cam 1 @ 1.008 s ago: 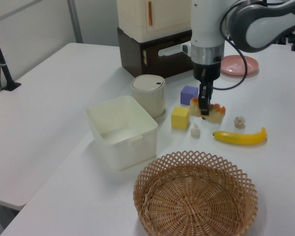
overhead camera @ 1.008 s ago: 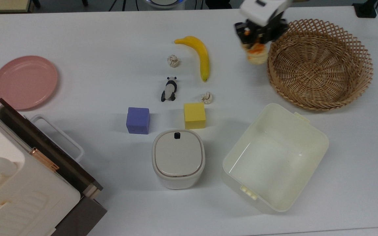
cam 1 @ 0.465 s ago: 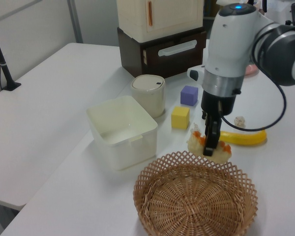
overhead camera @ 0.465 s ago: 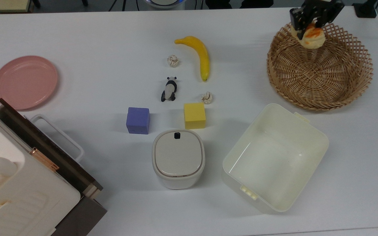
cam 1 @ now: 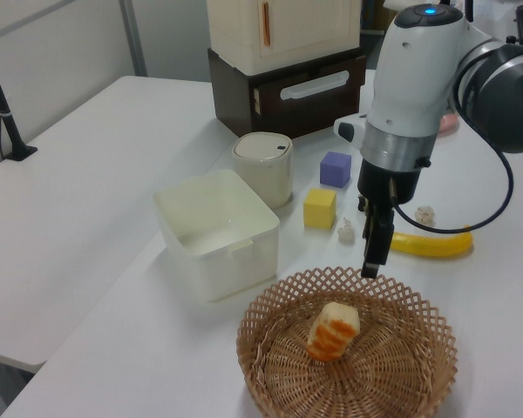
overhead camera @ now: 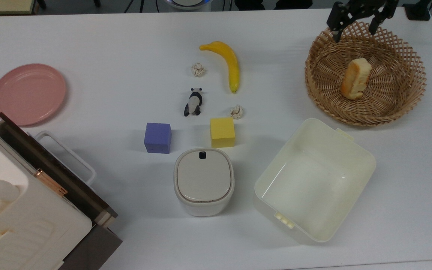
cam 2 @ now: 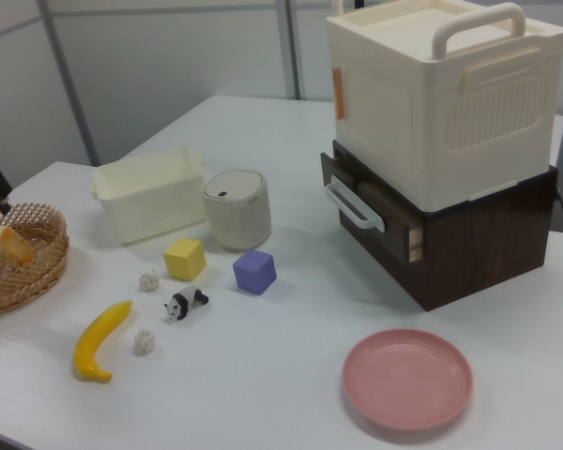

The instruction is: Put the bread in the basket

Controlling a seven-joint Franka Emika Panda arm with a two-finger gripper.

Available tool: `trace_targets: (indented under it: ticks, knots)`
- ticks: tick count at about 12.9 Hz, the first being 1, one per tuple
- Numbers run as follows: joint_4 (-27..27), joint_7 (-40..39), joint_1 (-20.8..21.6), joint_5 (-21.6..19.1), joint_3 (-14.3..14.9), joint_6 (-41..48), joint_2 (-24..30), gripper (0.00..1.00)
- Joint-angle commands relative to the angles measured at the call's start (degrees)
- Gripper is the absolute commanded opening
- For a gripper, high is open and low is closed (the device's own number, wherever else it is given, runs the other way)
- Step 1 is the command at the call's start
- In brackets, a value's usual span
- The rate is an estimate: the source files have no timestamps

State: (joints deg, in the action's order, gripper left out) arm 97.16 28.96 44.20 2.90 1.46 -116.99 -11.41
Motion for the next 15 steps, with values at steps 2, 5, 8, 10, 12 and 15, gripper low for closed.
trace_targets:
  ticks: [2, 5, 8, 10, 12, 15]
  knots:
    - [-2.32, -5.47, -9.81, 3.07, 0.91, 8.07, 1.48, 1.00]
    - [-3.38, -14.86, -19.47, 2.20, 0.91, 14.05, 3.93, 1.00]
    - [-3.38, -22.43, -28.97, 2.11, 1.00, 20.82, 8.67, 1.00]
    - [-3.38, -26.04, -32.66, 2.19, 1.09, 25.55, 11.48, 1.00]
    - [-3.38, -26.23, -35.49, 2.19, 1.00, 27.68, 12.99, 1.00]
    - [-3.29, -25.01, -36.90, 2.19, 1.00, 28.66, 13.08, 1.00]
